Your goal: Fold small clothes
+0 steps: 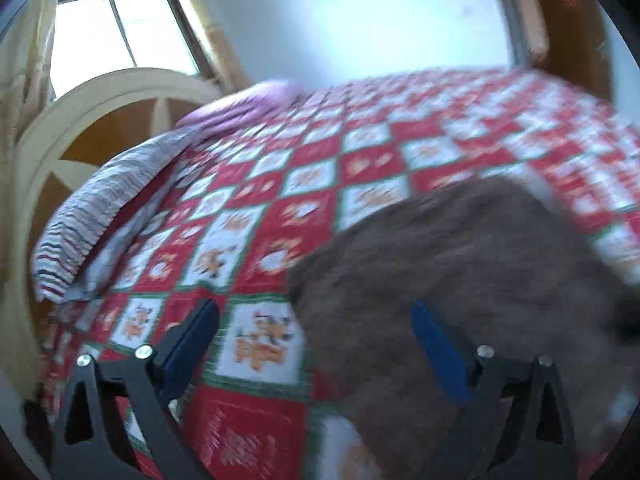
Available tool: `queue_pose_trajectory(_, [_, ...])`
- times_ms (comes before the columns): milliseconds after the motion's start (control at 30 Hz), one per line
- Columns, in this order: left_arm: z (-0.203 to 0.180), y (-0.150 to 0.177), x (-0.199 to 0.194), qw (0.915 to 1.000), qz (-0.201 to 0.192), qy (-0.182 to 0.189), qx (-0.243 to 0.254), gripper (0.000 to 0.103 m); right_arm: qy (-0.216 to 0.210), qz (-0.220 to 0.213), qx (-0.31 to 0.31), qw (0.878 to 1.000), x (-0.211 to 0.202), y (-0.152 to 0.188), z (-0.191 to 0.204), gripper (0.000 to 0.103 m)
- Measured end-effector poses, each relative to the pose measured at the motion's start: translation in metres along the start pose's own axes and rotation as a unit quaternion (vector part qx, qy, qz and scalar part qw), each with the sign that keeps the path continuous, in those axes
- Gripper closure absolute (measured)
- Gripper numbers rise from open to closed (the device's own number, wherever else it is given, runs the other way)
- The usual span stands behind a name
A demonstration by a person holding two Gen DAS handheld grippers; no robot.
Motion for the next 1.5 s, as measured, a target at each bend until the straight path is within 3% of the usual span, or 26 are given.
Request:
queue_pose_trajectory(67, [-0.005,0.012,0.01,0.9995,0.023,0.021,0.004,0.004,0.008,-0.001,-0.018,1.0,-0.02,0.002,0.007,0.095])
queue_pose_trajectory(133, [-0.007,0.023,0.008,0.9999,0.004,0.014,-0.001,0.004,0.042,0.001,-0.034,0.999,-0.042,0.005,0.006,0.095])
queue_pose_trajectory(267, [-0.003,0.025,0.006,0.9997,0.001,0.014,-0.018,0.002,0.115,0.048,-0.042,0.991,-0.023,0.019,-0.018,0.095])
queue_pose_trajectory(400, [0.01,0.024,-0.014,0.9967,0.01,0.054,-0.061,0.003,0.114,0.035,-0.032,0.992,-0.025,0.019,-0.021,0.094])
queue_pose_trajectory(467, [0.013,0.026,-0.027,0.9944,0.004,0.068,-0.081,0.002,0.118,-0.002,-0.027,0.993,-0.043,0.011,-0.015,0.081])
queue_pose_trajectory(533, [0.011,0.031,-0.037,0.9919,0.005,0.088,-0.091,0.0,0.154,-0.058,-0.037,0.986,-0.065,-0.005,-0.007,0.058])
queue_pose_trajectory(633, [0.002,0.042,-0.039,0.9906,0.019,0.1,-0.091,0.0,0.116,-0.106,-0.054,0.986,-0.07,-0.028,0.018,0.057])
queue_pose_trajectory(767, [-0.006,0.052,-0.027,0.9916,0.043,0.088,-0.084,0.0,0.087,-0.091,-0.095,0.987,-0.029,-0.044,0.049,0.057])
queue_pose_trajectory(967, [-0.007,0.055,-0.019,0.9894,0.05,0.103,-0.09,0.0,0.116,-0.04,-0.065,0.99,0.034,-0.043,0.028,0.057])
queue_pose_trajectory(1167, [-0.01,0.059,-0.01,0.9847,0.052,0.126,-0.109,0.0,0.098,-0.069,-0.054,0.991,0.03,-0.033,0.017,0.056])
queue_pose_trajectory(1367, [-0.004,0.062,-0.013,0.9795,0.06,0.141,-0.131,0.0,0.153,-0.09,-0.08,0.981,0.038,-0.031,0.023,0.056])
queue_pose_trajectory(1500, [0.008,0.061,-0.043,0.9826,0.048,0.125,-0.129,0.0,0.153,-0.097,-0.048,0.982,0.02,-0.03,0.028,0.056])
Point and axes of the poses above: each gripper's, at about its wrist camera, not at the fingertips, and x roughly the way its jaws point, z to its left, y to its underside, the point moved 6 cm from there along x, roughly the way its jaws point, and after that the axes turned 5 degrees about -x, right-handed, at the moved point
